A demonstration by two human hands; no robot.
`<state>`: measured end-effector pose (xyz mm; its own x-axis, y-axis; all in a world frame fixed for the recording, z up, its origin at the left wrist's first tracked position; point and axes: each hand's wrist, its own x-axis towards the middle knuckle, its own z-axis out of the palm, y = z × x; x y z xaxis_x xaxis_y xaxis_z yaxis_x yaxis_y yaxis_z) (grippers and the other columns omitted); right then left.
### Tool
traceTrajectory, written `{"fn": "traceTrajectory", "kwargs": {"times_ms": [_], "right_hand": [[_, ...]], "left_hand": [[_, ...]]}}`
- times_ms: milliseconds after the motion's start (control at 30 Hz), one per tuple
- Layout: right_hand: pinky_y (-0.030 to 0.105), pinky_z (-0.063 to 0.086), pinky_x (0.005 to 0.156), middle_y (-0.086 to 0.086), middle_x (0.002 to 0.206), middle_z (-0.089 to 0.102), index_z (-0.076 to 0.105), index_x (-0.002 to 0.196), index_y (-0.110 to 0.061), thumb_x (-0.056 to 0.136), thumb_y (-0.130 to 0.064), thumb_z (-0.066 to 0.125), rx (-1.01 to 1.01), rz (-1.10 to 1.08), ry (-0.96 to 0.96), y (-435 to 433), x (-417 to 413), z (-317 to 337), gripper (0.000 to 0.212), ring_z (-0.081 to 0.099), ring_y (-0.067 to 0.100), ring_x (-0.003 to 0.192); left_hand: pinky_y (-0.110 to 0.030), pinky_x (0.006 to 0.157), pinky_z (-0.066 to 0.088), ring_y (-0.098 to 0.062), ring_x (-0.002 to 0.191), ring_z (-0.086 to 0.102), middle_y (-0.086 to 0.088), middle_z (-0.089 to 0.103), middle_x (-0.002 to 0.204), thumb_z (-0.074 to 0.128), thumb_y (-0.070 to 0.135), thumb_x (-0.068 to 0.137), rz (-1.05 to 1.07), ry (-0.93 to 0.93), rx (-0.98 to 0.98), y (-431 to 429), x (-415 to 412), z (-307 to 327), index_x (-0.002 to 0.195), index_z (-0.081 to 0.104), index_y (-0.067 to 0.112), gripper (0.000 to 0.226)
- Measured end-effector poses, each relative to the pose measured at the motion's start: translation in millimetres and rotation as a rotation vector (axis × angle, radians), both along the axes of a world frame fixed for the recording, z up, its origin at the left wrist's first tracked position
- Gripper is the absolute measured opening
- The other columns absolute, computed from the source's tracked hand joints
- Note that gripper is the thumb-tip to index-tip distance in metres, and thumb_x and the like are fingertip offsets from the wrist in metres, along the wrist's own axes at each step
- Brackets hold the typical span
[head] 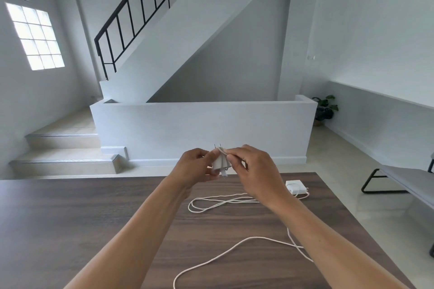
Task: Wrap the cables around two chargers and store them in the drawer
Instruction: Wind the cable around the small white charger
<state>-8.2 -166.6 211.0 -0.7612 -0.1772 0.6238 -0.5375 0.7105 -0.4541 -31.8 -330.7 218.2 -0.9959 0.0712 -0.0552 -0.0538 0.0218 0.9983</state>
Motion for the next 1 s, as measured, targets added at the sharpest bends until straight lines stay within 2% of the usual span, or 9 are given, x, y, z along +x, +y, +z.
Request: {"fn": "traceTrajectory", "kwargs": {"times_ms": [100, 200, 333, 500, 667, 767, 867, 1000], "right_hand": [[0.023, 0.048, 0.069, -0.012, 0.095, 0.065, 0.071, 0.111, -0.028, 0.096, -0.028, 0.056, -0.041, 0.019, 0.069, 3, -1, -3, 0.021, 0.056, 0.001, 0.077], [0.025, 0.048, 0.068, -0.013, 0.099, 0.066, 0.071, 0.111, -0.025, 0.096, -0.028, 0.056, 0.01, 0.036, 0.086, 3, 0, -1, 0.022, 0.05, -0.003, 0.071], [0.027, 0.047, 0.064, -0.014, 0.097, 0.064, 0.071, 0.11, -0.027, 0.096, -0.029, 0.056, 0.027, 0.054, 0.079, 6, -3, 3, 0.021, 0.046, -0.006, 0.061], [0.024, 0.046, 0.068, -0.017, 0.096, 0.065, 0.072, 0.103, -0.028, 0.094, -0.029, 0.059, 0.048, 0.102, 0.028, 17, -6, 15, 0.016, 0.053, -0.008, 0.07], [0.039, 0.052, 0.074, -0.019, 0.088, 0.067, 0.073, 0.09, -0.03, 0.089, -0.033, 0.065, 0.106, 0.097, -0.003, 29, -10, 33, 0.009, 0.063, 0.004, 0.082], [0.038, 0.052, 0.076, -0.023, 0.085, 0.067, 0.074, 0.087, -0.032, 0.087, -0.035, 0.068, 0.07, 0.062, -0.005, 36, -15, 44, 0.007, 0.063, 0.002, 0.082], [0.039, 0.053, 0.079, -0.024, 0.084, 0.069, 0.073, 0.085, -0.032, 0.085, -0.036, 0.069, 0.024, 0.047, -0.037, 41, -23, 47, 0.006, 0.064, 0.002, 0.084], [0.03, 0.053, 0.077, -0.021, 0.081, 0.071, 0.075, 0.084, -0.027, 0.087, -0.027, 0.069, -0.09, 0.079, -0.081, 35, -23, 39, 0.007, 0.065, 0.001, 0.08]], "left_hand": [[-0.038, 0.077, 0.062, -0.028, 0.073, 0.067, -0.018, 0.065, 0.095, 0.057, 0.022, 0.098, -0.12, -0.099, 0.232, 1, 5, -2, 0.114, 0.06, -0.007, 0.033], [-0.044, 0.085, 0.06, -0.033, 0.081, 0.067, -0.02, 0.065, 0.089, 0.055, 0.024, 0.098, -0.155, -0.13, 0.385, 2, 6, 1, 0.107, 0.064, -0.003, 0.029], [-0.046, 0.09, 0.057, -0.032, 0.085, 0.067, -0.019, 0.064, 0.088, 0.057, 0.027, 0.097, -0.178, -0.047, 0.312, 5, 4, 4, 0.107, 0.066, -0.004, 0.033], [-0.048, 0.095, 0.054, -0.037, 0.092, 0.065, -0.02, 0.066, 0.1, 0.058, 0.015, 0.096, -0.226, 0.006, 0.294, -1, 5, 8, 0.118, 0.063, -0.001, 0.028], [-0.039, 0.086, 0.059, -0.033, 0.095, 0.067, -0.021, 0.069, 0.108, 0.058, 0.012, 0.095, -0.291, 0.069, 0.114, -5, 11, 11, 0.118, 0.062, -0.001, 0.027], [-0.039, 0.085, 0.059, -0.03, 0.094, 0.069, -0.02, 0.071, 0.107, 0.055, 0.008, 0.096, -0.303, 0.072, 0.07, -7, 15, 12, 0.113, 0.065, 0.001, 0.021], [-0.042, 0.093, 0.055, -0.027, 0.096, 0.07, -0.015, 0.073, 0.104, 0.058, 0.009, 0.095, -0.352, 0.103, 0.023, -8, 18, 14, 0.11, 0.066, 0.004, 0.017], [-0.04, 0.091, 0.055, -0.034, 0.105, 0.068, -0.02, 0.072, 0.108, 0.063, 0.014, 0.082, -0.388, 0.141, 0.068, -8, 22, 23, 0.112, 0.064, -0.001, 0.034]]}}
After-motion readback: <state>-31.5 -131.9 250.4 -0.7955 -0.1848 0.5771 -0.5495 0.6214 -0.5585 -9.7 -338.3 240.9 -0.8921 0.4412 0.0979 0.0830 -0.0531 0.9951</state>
